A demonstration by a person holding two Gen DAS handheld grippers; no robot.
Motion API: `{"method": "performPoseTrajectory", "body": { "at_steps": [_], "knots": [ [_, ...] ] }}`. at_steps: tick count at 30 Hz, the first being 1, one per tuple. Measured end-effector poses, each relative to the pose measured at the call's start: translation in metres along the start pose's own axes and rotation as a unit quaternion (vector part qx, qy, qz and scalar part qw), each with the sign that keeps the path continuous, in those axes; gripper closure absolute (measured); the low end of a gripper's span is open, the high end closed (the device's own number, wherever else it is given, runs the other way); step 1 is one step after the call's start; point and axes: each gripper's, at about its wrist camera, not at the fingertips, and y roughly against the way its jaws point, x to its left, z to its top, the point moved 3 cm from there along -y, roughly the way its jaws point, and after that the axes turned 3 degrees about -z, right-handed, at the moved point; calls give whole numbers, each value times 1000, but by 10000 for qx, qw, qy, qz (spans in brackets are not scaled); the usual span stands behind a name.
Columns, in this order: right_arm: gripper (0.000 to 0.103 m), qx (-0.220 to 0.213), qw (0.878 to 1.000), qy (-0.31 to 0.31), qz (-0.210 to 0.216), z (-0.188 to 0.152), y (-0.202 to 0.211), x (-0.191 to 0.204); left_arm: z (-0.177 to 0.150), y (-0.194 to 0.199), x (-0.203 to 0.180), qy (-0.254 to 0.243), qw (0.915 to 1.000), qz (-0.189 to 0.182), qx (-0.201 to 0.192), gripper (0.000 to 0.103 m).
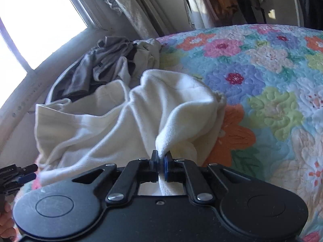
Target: Fold clothes
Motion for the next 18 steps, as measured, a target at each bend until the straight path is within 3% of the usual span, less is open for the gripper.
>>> {"method": "performPoseTrajectory", "body": {
  "at_steps": [2, 5, 8, 10, 12, 14, 18],
  "knots": [
    [96, 8, 9983, -163, 556, 0, 11, 15, 1, 10, -6, -71, 9997, -230, 46, 45],
    [96, 192, 9908, -205, 1326, -10, 18, 46, -3, 8, -11, 257, 9914, -1167, 533, 45],
    [96, 561, 9819, 104, 1806, -33, 15, 85, -14, -9, -24, 345, 9682, -2104, 1307, 44],
    [96, 865, 9750, 321, 2022, -55, 12, 105, -25, -21, -30, 432, 9519, -2491, 1733, 44],
    [96, 1088, 9672, 515, 2238, -76, 11, 120, -34, -30, -35, 487, 9409, -2718, 1962, 35],
    [96, 1315, 9591, 738, 2396, -92, 11, 132, -42, -36, -41, 389, 9361, -2790, 2108, 28],
    [96, 1586, 9462, 1011, 2633, -105, 14, 144, -54, -46, -58, -150, 9371, -2691, 2217, 11]
  ]
}}
